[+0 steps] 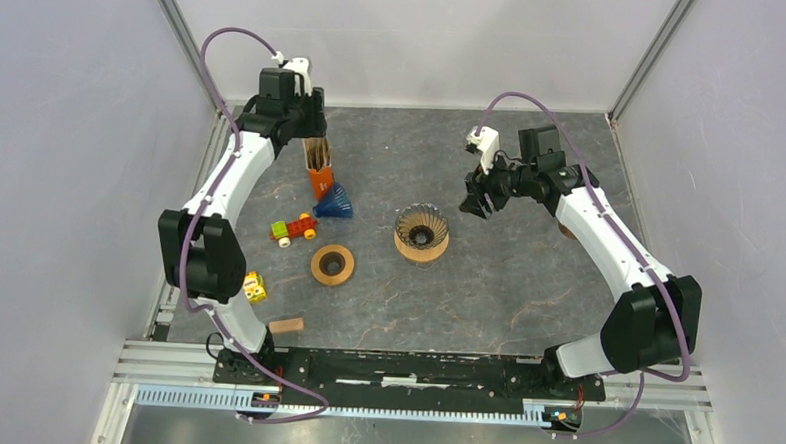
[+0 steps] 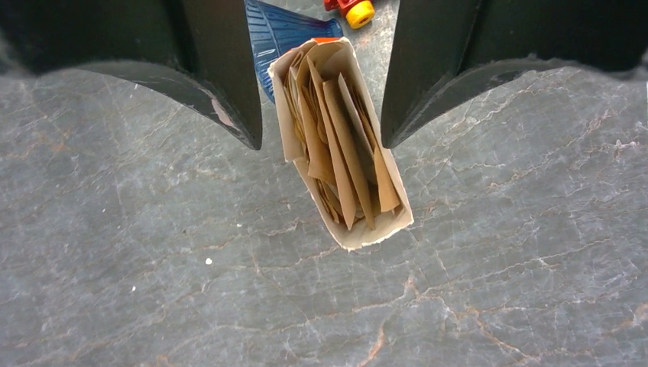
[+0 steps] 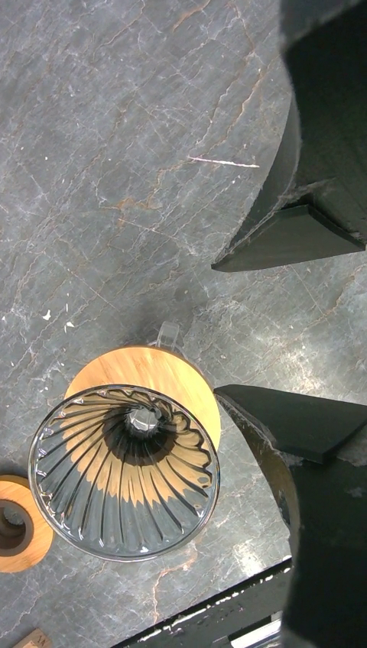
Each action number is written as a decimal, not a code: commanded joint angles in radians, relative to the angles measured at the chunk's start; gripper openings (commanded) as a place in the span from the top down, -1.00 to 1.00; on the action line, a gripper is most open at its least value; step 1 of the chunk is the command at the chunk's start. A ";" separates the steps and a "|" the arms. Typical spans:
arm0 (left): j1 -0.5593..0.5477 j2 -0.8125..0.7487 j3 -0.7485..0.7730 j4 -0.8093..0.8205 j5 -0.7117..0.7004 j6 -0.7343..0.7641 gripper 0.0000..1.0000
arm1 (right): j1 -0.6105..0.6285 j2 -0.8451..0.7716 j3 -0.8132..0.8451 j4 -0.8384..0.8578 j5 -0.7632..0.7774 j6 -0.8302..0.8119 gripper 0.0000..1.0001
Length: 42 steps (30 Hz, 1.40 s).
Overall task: Place the coffee filter in the dripper
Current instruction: Pick up the coffee filter from the coffee filter holder.
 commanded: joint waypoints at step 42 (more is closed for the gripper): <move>0.003 0.122 -0.014 0.039 -0.035 0.046 0.30 | -0.004 0.006 0.013 0.002 -0.018 -0.009 -0.26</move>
